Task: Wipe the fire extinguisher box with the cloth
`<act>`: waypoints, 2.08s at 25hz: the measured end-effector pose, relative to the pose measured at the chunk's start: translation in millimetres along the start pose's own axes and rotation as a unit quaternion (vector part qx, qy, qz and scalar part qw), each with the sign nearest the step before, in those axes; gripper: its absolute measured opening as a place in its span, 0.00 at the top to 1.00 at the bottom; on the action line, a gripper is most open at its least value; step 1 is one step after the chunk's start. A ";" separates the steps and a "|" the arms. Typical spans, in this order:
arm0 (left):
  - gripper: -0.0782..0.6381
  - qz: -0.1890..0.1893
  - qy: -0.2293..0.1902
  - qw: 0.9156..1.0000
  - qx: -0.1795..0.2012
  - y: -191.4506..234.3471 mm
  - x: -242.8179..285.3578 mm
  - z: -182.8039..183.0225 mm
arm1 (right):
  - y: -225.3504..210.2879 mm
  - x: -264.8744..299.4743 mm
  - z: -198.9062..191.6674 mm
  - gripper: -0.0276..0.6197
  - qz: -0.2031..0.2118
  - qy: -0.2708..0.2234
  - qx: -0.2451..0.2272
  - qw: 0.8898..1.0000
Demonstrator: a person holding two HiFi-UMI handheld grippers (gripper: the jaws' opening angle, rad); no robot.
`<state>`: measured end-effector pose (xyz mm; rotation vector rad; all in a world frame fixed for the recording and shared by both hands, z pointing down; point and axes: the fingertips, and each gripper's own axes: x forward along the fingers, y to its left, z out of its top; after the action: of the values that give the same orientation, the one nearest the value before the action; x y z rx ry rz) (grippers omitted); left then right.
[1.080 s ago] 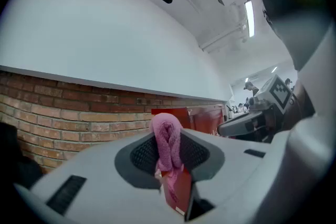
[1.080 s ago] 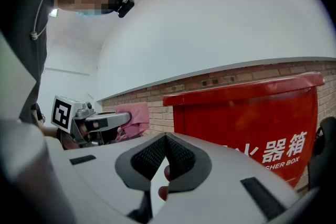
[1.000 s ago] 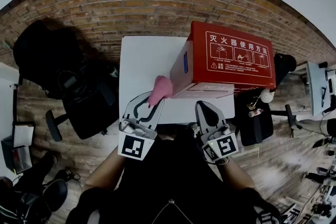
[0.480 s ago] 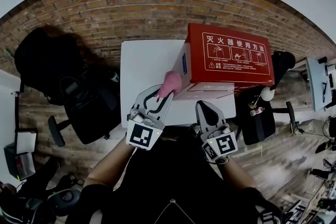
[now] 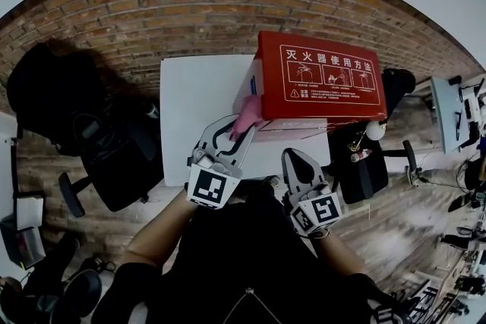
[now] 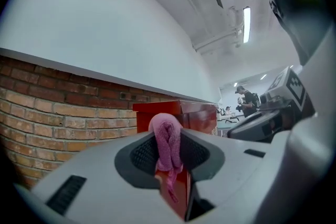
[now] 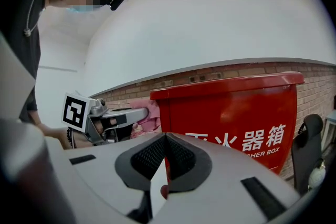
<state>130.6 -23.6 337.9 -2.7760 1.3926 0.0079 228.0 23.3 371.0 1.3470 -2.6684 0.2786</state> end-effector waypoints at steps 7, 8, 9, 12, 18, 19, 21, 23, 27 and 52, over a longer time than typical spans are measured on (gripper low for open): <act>0.74 -0.006 0.005 1.000 0.017 -2.7 8.2 -6.5 | -2.1 -1.7 -7.1 0.93 0.003 0.019 -0.003 1.000; 0.74 -0.005 0.003 1.000 0.018 -2.8 8.8 -6.3 | -3.0 -1.8 -8.7 0.93 0.002 0.022 -0.003 1.000; 0.74 -0.002 -0.001 1.000 0.018 -2.5 9.4 -6.3 | -3.7 -1.7 -10.3 0.93 0.002 0.025 -0.002 1.000; 0.74 0.001 0.001 1.000 0.016 -2.0 10.6 -11.2 | -2.8 -0.7 -12.9 0.93 0.009 0.033 -0.004 0.999; 0.74 0.007 0.017 1.000 0.017 -1.5 10.1 -25.9 | -1.2 0.9 -16.0 0.93 0.015 0.044 -0.010 0.999; 0.74 0.007 0.019 1.000 0.017 -1.7 9.9 -28.7 | -1.0 0.8 -16.7 0.93 0.016 0.046 -0.010 0.999; 0.74 0.009 0.023 1.000 0.018 -1.9 10.0 -34.6 | -1.1 0.5 -18.1 0.93 0.016 0.047 -0.010 0.999; 0.74 0.010 0.026 0.999 0.022 -2.0 10.6 -40.6 | -1.7 0.2 -19.8 0.93 0.016 0.049 -0.009 0.999; 0.74 0.009 0.031 0.999 0.030 -1.9 10.7 -52.3 | -1.8 0.1 -23.5 0.93 0.015 0.055 -0.009 0.998; 0.74 -0.004 0.060 0.998 0.018 -4.6 7.1 -109.0 | 8.9 5.1 -35.6 0.93 0.026 0.080 -0.018 0.996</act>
<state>137.2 -30.3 446.8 -2.7955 1.3915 -0.1847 219.3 32.5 405.9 1.1915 -2.5658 0.3283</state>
